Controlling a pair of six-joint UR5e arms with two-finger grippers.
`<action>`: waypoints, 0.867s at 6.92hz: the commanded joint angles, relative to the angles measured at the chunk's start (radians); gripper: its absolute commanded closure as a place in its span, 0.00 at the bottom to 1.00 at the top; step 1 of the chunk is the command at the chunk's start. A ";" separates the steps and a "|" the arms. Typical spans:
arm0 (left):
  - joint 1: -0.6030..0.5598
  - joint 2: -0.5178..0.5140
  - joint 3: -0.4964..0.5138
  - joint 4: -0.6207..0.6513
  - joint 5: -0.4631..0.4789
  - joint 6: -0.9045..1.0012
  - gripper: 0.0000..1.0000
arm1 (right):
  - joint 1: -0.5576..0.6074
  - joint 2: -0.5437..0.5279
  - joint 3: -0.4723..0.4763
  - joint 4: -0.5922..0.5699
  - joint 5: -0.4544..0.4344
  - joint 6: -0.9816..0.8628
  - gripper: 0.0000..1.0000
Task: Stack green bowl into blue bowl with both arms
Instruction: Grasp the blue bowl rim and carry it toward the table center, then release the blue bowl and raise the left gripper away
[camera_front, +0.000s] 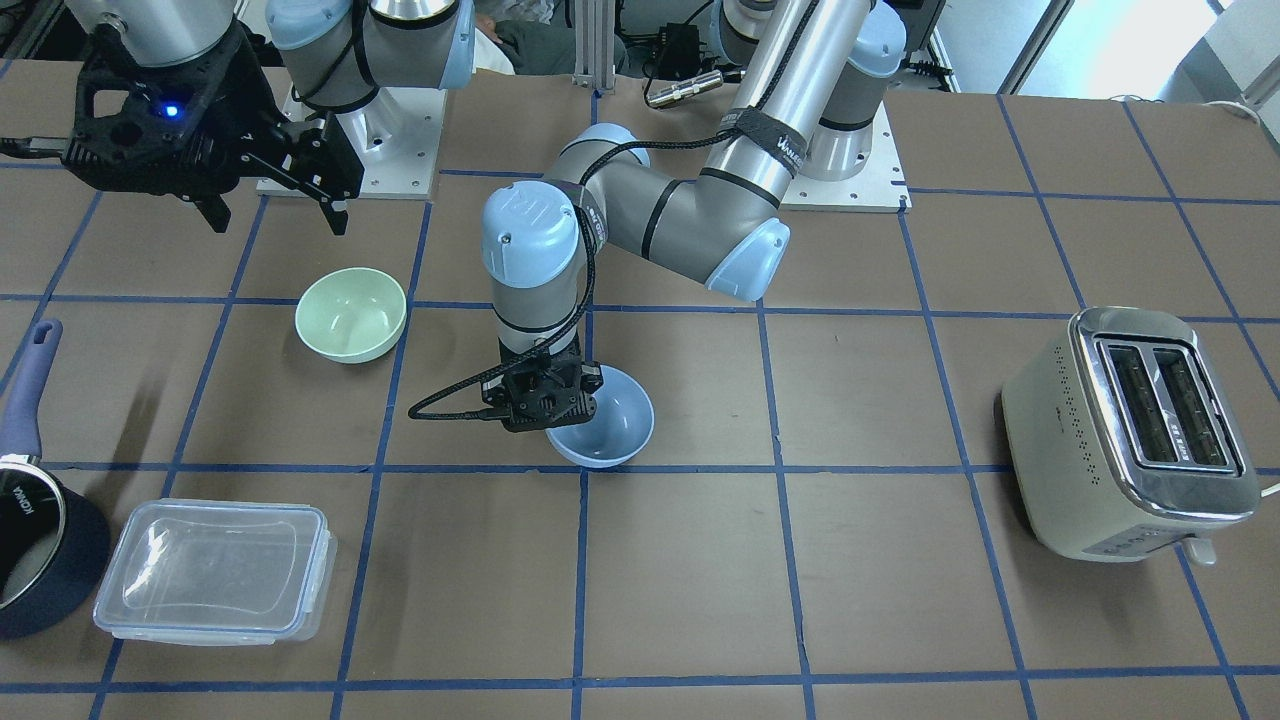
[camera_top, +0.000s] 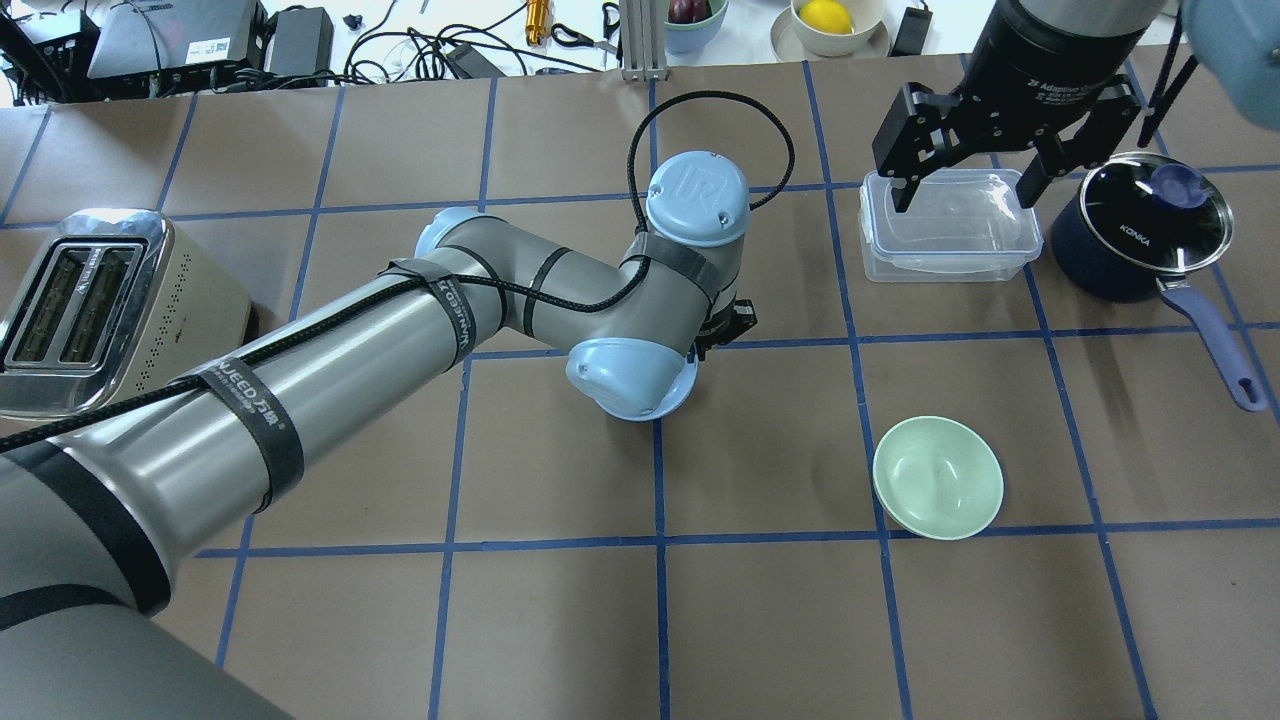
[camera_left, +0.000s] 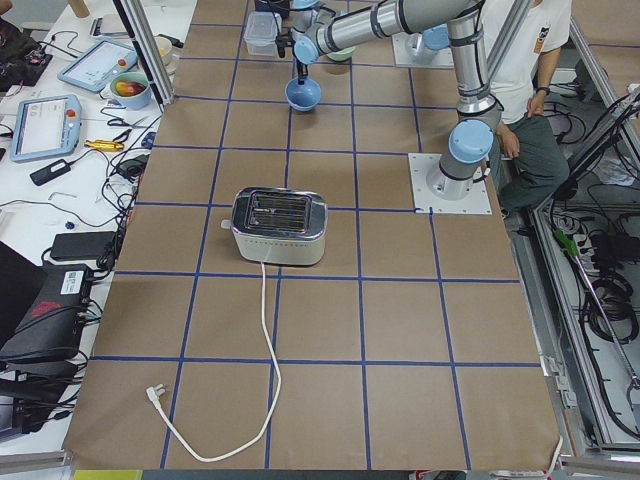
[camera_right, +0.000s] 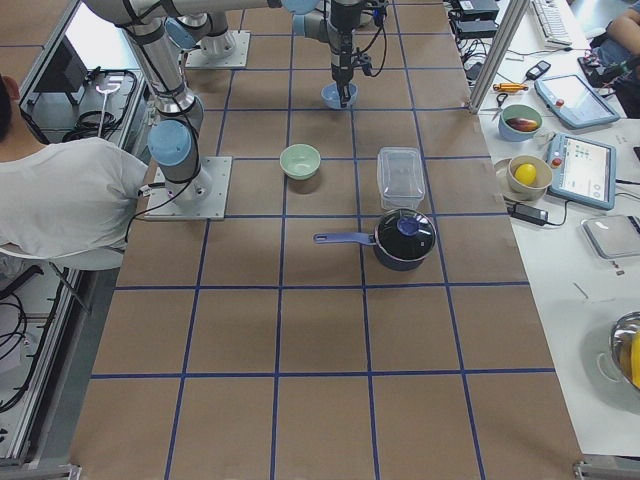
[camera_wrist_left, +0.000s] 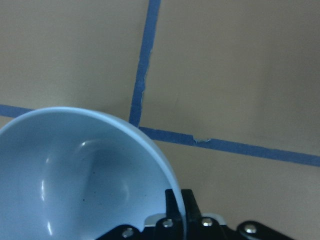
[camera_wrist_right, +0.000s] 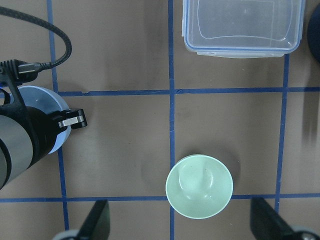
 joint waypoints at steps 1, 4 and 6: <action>0.035 0.054 0.010 -0.009 0.003 0.035 0.02 | 0.002 0.002 0.000 -0.001 0.001 -0.001 0.00; 0.294 0.250 0.009 -0.255 -0.003 0.438 0.00 | -0.027 0.020 0.032 -0.009 0.008 -0.033 0.00; 0.452 0.388 0.020 -0.479 -0.001 0.661 0.00 | -0.131 0.028 0.187 -0.067 0.005 -0.143 0.00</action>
